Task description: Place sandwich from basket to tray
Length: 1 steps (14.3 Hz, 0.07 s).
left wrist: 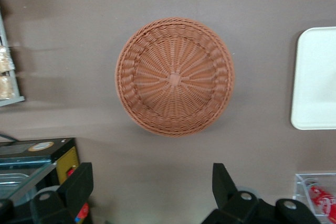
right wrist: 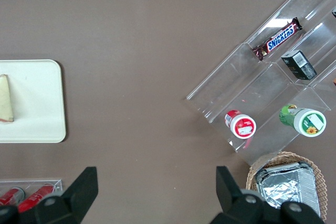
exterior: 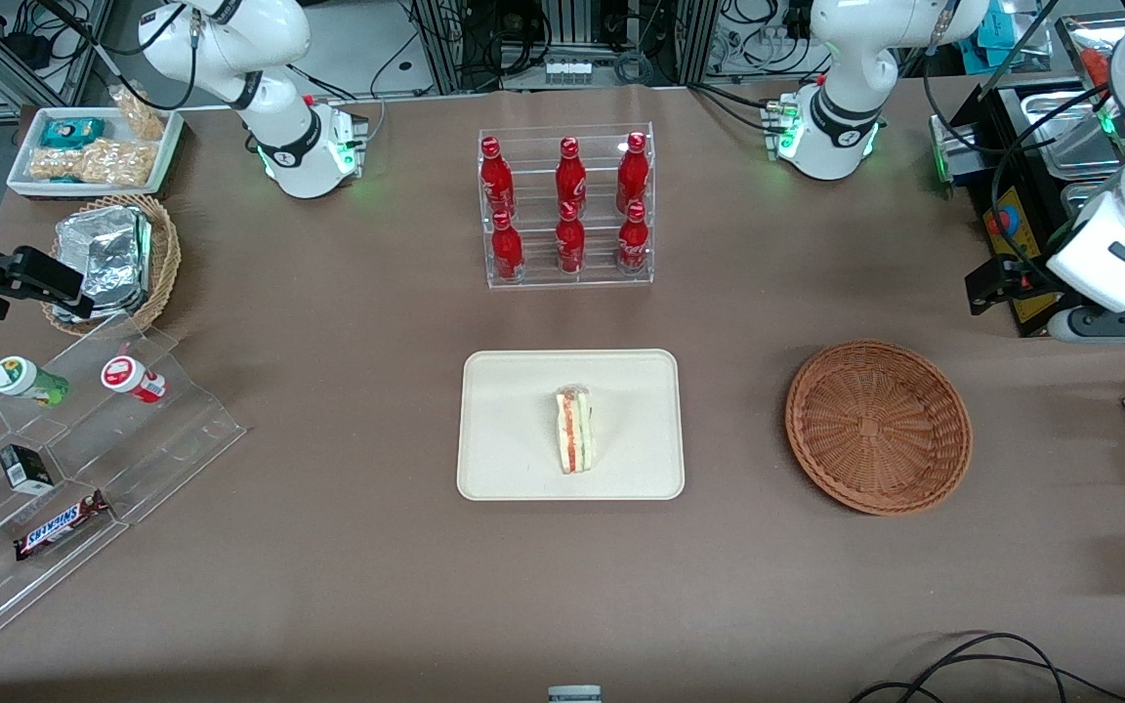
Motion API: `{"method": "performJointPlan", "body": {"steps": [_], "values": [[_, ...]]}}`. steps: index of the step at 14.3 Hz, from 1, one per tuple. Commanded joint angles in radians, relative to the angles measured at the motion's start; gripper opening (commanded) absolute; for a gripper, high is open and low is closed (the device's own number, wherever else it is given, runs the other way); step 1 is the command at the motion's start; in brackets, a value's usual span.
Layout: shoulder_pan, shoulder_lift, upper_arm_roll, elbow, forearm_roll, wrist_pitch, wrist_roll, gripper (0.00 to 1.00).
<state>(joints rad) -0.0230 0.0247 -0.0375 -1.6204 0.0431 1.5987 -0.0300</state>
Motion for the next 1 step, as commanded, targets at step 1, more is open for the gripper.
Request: {"method": "performJointPlan", "body": {"steps": [1], "values": [[-0.021,-0.008,0.05,0.017,-0.054,0.001,0.056,1.0]]}}
